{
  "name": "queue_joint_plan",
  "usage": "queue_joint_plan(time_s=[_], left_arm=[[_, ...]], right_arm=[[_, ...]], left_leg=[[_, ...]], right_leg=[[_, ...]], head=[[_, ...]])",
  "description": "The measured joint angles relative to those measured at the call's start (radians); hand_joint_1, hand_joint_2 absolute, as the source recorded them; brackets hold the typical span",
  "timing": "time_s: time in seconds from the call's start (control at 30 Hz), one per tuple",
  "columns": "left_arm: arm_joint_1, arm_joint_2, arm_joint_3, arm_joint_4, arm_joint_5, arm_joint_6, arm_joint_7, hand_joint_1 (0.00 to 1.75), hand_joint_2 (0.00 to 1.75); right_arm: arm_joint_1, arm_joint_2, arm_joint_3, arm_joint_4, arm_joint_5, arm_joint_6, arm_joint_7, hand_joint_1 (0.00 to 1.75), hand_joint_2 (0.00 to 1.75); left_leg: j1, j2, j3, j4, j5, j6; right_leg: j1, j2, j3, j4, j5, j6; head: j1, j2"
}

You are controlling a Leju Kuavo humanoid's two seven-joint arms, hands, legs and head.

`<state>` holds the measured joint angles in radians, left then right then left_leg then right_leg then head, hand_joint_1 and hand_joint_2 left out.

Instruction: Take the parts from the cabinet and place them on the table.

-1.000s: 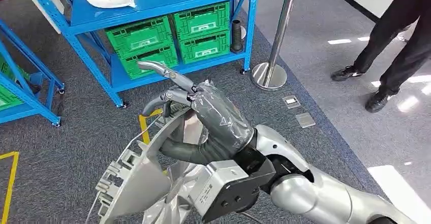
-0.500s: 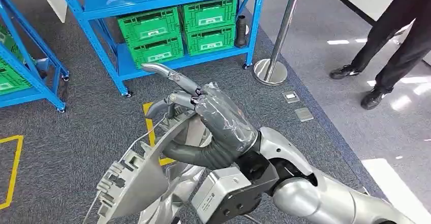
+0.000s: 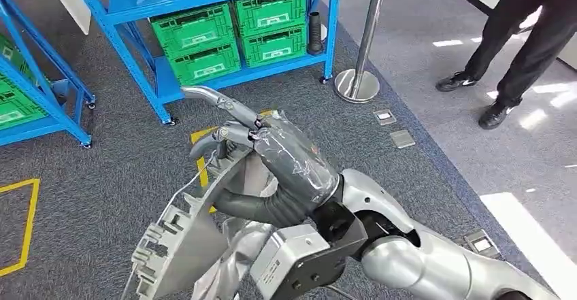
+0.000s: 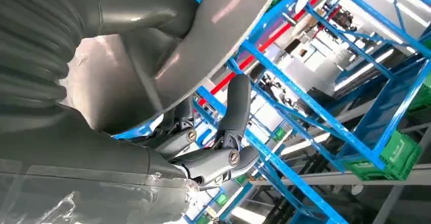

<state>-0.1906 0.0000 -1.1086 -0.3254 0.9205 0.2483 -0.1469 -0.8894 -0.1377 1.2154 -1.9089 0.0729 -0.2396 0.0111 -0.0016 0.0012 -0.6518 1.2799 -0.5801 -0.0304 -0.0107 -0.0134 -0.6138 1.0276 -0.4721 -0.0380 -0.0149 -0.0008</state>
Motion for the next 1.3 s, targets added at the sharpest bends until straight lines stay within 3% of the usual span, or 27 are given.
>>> queue_joint_plan(time_s=[0.07, 0.1, 0.13, 0.23, 0.27, 0.3, 0.4, 0.43, 0.47, 0.5, 0.57, 0.6, 0.63, 0.73, 0.77, 0.83, 0.9, 0.93, 0.97, 1.0, 1.03, 1.07, 1.1, 1.13, 1.17, 1.27, 1.3], left_arm=[[0.003, 0.000, 0.000, 0.000, 0.001, -0.001, 0.002, 0.00, 1.75], [0.003, 0.000, 0.000, 0.000, 0.000, -0.002, 0.002, 0.00, 1.75], [0.002, 0.000, 0.000, 0.000, 0.000, -0.002, 0.000, 0.00, 1.75], [0.005, 0.000, 0.000, 0.000, -0.001, -0.002, -0.005, 0.00, 1.75], [0.005, 0.000, 0.000, -0.001, -0.003, -0.002, -0.006, 0.00, 1.75], [0.004, -0.002, -0.001, -0.002, -0.005, -0.002, -0.007, 0.00, 1.75], [0.005, -0.006, -0.001, -0.002, -0.005, -0.003, -0.012, 0.00, 1.75], [0.006, -0.006, -0.001, -0.002, -0.005, -0.003, -0.013, 0.00, 1.75], [0.007, -0.005, -0.001, -0.002, -0.005, -0.003, -0.014, 0.00, 1.75], [0.007, -0.006, -0.001, -0.002, -0.005, -0.004, -0.015, 0.00, 1.75], [0.006, -0.006, -0.001, -0.002, -0.005, -0.007, -0.015, 0.00, 1.75], [0.004, -0.006, -0.001, -0.002, -0.005, -0.008, -0.015, 0.00, 1.75], [0.001, -0.006, -0.001, -0.002, -0.005, -0.009, -0.015, 0.00, 1.75], [0.001, -0.006, -0.001, -0.002, -0.006, -0.013, -0.015, 0.00, 1.75], [0.001, -0.005, -0.001, -0.002, -0.006, -0.013, -0.015, 0.00, 1.75], [0.001, -0.005, -0.001, -0.002, -0.006, -0.013, -0.016, 0.00, 1.75], [-0.005, -0.003, 0.000, -0.002, -0.007, -0.012, -0.019, 0.00, 1.75], [-0.007, -0.003, 0.000, -0.002, -0.007, -0.011, -0.020, 0.00, 1.75], [-0.008, -0.002, 0.000, -0.002, -0.006, -0.011, -0.020, 0.00, 1.75], [-0.005, -0.002, 0.000, -0.002, -0.006, -0.012, -0.019, 0.00, 1.75], [-0.002, -0.002, 0.000, -0.002, -0.006, -0.012, -0.018, 0.00, 1.75], [0.001, -0.002, -0.001, -0.002, -0.005, -0.012, -0.016, 0.00, 1.75], [0.003, -0.002, -0.001, -0.002, -0.005, -0.013, -0.015, 0.00, 1.75], [0.002, -0.002, -0.002, -0.002, -0.005, -0.013, -0.015, 0.00, 1.75], [0.000, -0.003, -0.002, -0.002, -0.005, -0.013, -0.015, 0.00, 1.75], [0.008, -0.002, -0.002, -0.002, -0.005, -0.012, -0.015, 0.00, 1.75], [0.012, -0.003, -0.002, -0.002, -0.005, -0.012, -0.015, 0.00, 1.75]], right_arm=[[0.000, 0.000, -0.001, 0.000, 0.001, 0.000, 0.000, 1.75, 1.75], [-0.001, 0.000, -0.002, 0.000, 0.001, 0.000, 0.000, 1.75, 1.75], [-0.002, 0.000, -0.002, -0.001, 0.001, 0.000, 0.000, 1.75, 1.75], [-0.002, 0.002, -0.003, -0.001, 0.004, 0.000, -0.002, 1.75, 1.75], [-0.001, 0.000, -0.004, -0.001, 0.007, 0.000, -0.002, 1.75, 1.75], [-0.003, 0.000, -0.004, -0.001, 0.011, 0.000, -0.003, 1.75, 1.75], [0.000, 0.000, -0.003, -0.001, 0.026, 0.000, -0.005, 1.75, 1.75], [0.001, -0.002, -0.003, -0.001, 0.035, 0.000, -0.006, 1.75, 1.75], [0.001, -0.002, -0.001, -0.001, 0.041, 0.000, -0.006, 1.75, 1.75], [0.001, -0.002, 0.000, -0.001, 0.048, -0.001, -0.006, 1.75, 1.75], [-0.001, -0.002, 0.000, -0.001, 0.060, -0.002, -0.008, 1.75, 1.75], [-0.001, -0.002, 0.000, -0.002, 0.066, -0.003, -0.008, 1.75, 1.75], [0.000, 0.000, 0.000, -0.002, 0.072, -0.003, -0.008, 1.75, 1.75], [0.000, -0.002, -0.001, -0.004, 0.090, -0.006, -0.009, 1.75, 1.75], [-0.001, -0.002, -0.002, -0.004, 0.091, -0.006, -0.009, 1.75, 1.75], [-0.001, 0.000, -0.003, -0.004, 0.094, -0.009, -0.009, 1.75, 1.75], [0.000, 0.000, -0.002, -0.005, 0.097, -0.010, -0.009, 1.75, 1.75], [0.002, 0.000, 0.000, -0.005, 0.099, -0.010, -0.009, 1.75, 1.75], [0.003, 0.000, 0.000, -0.005, 0.101, -0.010, -0.008, 1.75, 1.75], [0.002, 0.000, 0.000, -0.005, 0.103, -0.010, -0.008, 1.75, 1.75], [0.002, 0.000, 0.000, -0.005, 0.106, -0.010, -0.008, 1.75, 1.75], [0.002, 0.000, 0.000, -0.005, 0.106, -0.010, -0.008, 1.75, 1.75], [0.001, 0.000, 0.000, -0.008, 0.107, -0.010, -0.008, 1.75, 1.75], [0.001, 0.000, -0.001, -0.010, 0.107, -0.010, -0.008, 1.75, 1.75], [0.000, 0.000, -0.002, -0.010, 0.107, -0.011, -0.008, 1.75, 1.75], [0.001, 0.000, -0.001, -0.011, 0.107, -0.011, -0.007, 1.75, 1.75], [-0.001, 0.000, -0.003, -0.012, 0.107, -0.011, -0.007, 1.75, 1.75]], left_leg=[[0.000, -0.001, 0.108, -0.163, 0.061, 0.010], [-0.002, -0.005, 0.149, -0.236, 0.040, 0.020], [-0.006, -0.005, 0.173, -0.272, 0.035, 0.022], [-0.011, -0.004, 0.163, -0.287, 0.043, 0.036], [0.000, -0.001, 0.163, -0.302, 0.055, 0.045], [-0.001, -0.001, 0.155, -0.303, 0.063, 0.050], [-0.002, 0.000, 0.126, -0.297, 0.082, 0.058], [-0.002, 0.000, 0.115, -0.293, 0.088, 0.058], [-0.002, 0.000, 0.105, -0.289, 0.092, 0.057], [-0.002, -0.001, 0.097, -0.285, 0.096, 0.055], [-0.001, -0.011, 0.087, -0.274, 0.100, 0.049], [-0.001, -0.013, 0.079, -0.266, 0.100, 0.047], [-0.008, -0.017, 0.065, -0.256, 0.103, 0.039], [0.001, -0.031, 0.055, -0.261, 0.119, 0.019], [0.000, -0.038, 0.054, -0.259, 0.118, 0.016], [0.002, -0.025, 0.023, -0.193, 0.056, 0.002], [0.008, -0.021, -0.025, -0.043, -0.018, -0.009], [0.009, -0.021, -0.041, 0.019, -0.041, -0.012], [0.009, -0.019, -0.035, 0.031, -0.039, -0.013], [0.009, -0.016, -0.009, 0.001, -0.016, -0.013], [0.010, -0.010, 0.034, -0.074, 0.023, -0.012], [0.009, 0.007, 0.083, -0.165, 0.063, -0.008], [0.007, 0.047, 0.121, -0.244, 0.084, -0.003], [-0.007, 0.078, 0.126, -0.261, 0.072, 0.003], [-0.008, 0.072, 0.128, -0.274, 0.071, 0.017], [-0.009, 0.040, 0.116, -0.285, 0.083, 0.039], [-0.001, 0.032, 0.118, -0.291, 0.092, 0.044]], right_leg=[[0.001, 0.004, -0.019, 0.005, 0.014, 0.005], [0.002, 0.005, -0.026, 0.005, 0.018, 0.008], [0.004, 0.005, -0.031, 0.005, 0.026, 0.015], [0.002, 0.003, -0.039, -0.004, 0.053, 0.033], [0.002, 0.004, -0.047, 0.002, 0.045, 0.039], [0.002, 0.006, -0.056, 0.020, 0.019, 0.043], [0.001, 0.006, -0.133, 0.240, -0.110, 0.050], [0.001, 0.006, -0.148, 0.294, -0.128, 0.052], [0.000, 0.006, -0.137, 0.295, -0.121, 0.053], [-0.001, 0.006, -0.102, 0.249, -0.096, 0.053], [-0.002, 0.017, 0.008, 0.077, -0.033, 0.047], [-0.003, 0.045, 0.045, 0.008, -0.042, 0.041], [-0.004, 0.058, 0.050, -0.007, -0.042, 0.039], [0.003, 0.039, 0.038, -0.001, -0.033, 0.024], [-0.008, 0.027, 0.038, -0.012, -0.025, 0.013], [-0.008, 0.009, 0.039, -0.016, -0.018, 0.004], [-0.007, -0.011, 0.035, -0.015, -0.016, 0.002], [-0.006, -0.023, 0.033, -0.014, -0.016, 0.002], [-0.006, -0.035, 0.032, -0.012, -0.015, 0.003], [-0.006, -0.044, 0.030, -0.010, -0.015, 0.004], [-0.006, -0.053, 0.030, -0.009, -0.014, 0.004], [-0.006, -0.062, 0.031, -0.008, -0.014, 0.006], [-0.005, -0.070, 0.031, -0.008, -0.014, 0.008], [0.003, -0.077, 0.028, -0.007, -0.010, 0.017], [0.004, -0.085, 0.021, -0.007, -0.007, 0.022], [0.004, -0.119, 0.020, -0.012, 0.001, 0.038], [-0.001, -0.077, 0.015, -0.003, -0.013, 0.046]], head=[[-0.003, 0.000], [-0.003, 0.000], [-0.002, 0.000], [-0.004, 0.000], [-0.002, 0.000], [0.002, 0.000], [0.011, 0.000], [0.011, 0.000], [0.013, 0.000], [0.015, 0.000], [0.015, 0.000], [0.016, 0.000], [0.014, 0.000], [0.014, 0.000], [0.016, 0.000], [0.003, 0.000], [-0.003, 0.000], [-0.005, 0.000], [-0.005, 0.000], [-0.007, 0.000], [-0.009, 0.000], [-0.010, 0.000], [-0.013, 0.000], [-0.016, 0.000], [-0.019, 0.000], [-0.021, 0.000], [-0.020, 0.000]])
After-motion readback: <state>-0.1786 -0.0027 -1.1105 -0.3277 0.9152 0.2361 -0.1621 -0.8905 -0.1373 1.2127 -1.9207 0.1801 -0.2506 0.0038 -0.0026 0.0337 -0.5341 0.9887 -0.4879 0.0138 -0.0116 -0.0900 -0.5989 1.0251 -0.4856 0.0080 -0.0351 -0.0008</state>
